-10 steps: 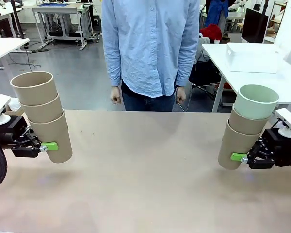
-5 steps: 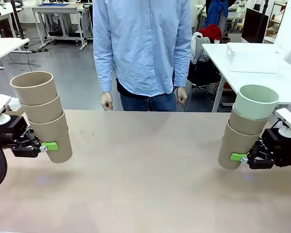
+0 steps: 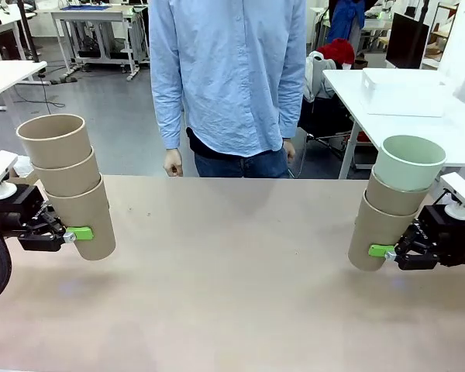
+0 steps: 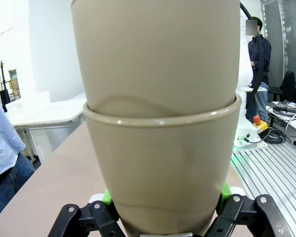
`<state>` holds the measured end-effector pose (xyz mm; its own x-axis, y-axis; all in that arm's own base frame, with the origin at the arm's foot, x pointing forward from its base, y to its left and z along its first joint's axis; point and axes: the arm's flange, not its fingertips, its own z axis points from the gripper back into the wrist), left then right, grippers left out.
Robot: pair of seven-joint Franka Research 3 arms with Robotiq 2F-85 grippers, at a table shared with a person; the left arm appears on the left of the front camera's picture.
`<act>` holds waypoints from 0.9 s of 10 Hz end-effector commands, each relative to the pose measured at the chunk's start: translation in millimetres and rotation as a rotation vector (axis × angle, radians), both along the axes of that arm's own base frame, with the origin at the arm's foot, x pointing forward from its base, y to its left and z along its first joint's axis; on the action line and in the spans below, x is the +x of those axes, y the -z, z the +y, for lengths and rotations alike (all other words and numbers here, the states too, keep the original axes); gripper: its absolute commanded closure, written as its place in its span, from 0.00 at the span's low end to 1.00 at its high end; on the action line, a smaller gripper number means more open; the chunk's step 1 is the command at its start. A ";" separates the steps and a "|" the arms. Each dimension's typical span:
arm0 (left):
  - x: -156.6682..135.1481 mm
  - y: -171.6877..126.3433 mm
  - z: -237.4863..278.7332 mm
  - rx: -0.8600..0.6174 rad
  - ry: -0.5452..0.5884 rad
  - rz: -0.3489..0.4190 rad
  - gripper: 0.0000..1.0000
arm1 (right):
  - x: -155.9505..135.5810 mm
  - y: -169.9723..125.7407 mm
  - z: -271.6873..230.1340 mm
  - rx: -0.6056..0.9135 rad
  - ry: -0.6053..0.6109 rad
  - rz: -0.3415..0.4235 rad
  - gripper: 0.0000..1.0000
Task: Stack the cups and store them in the basket.
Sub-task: Place the stack of Reusable plastic cups into the Pantry Basket.
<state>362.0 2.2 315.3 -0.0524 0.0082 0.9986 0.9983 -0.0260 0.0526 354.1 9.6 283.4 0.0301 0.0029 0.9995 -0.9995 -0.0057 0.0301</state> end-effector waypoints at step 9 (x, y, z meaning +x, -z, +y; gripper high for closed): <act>-0.3 -2.7 -0.2 -0.005 0.003 -0.009 0.15 | 3.2 -3.5 2.7 0.013 0.016 -0.010 0.17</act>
<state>362.0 2.2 315.3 -0.0524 0.0082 0.9986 0.9983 -0.0260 0.0526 354.1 9.6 283.4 0.0301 0.0029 0.9995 -0.9995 -0.0057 0.0301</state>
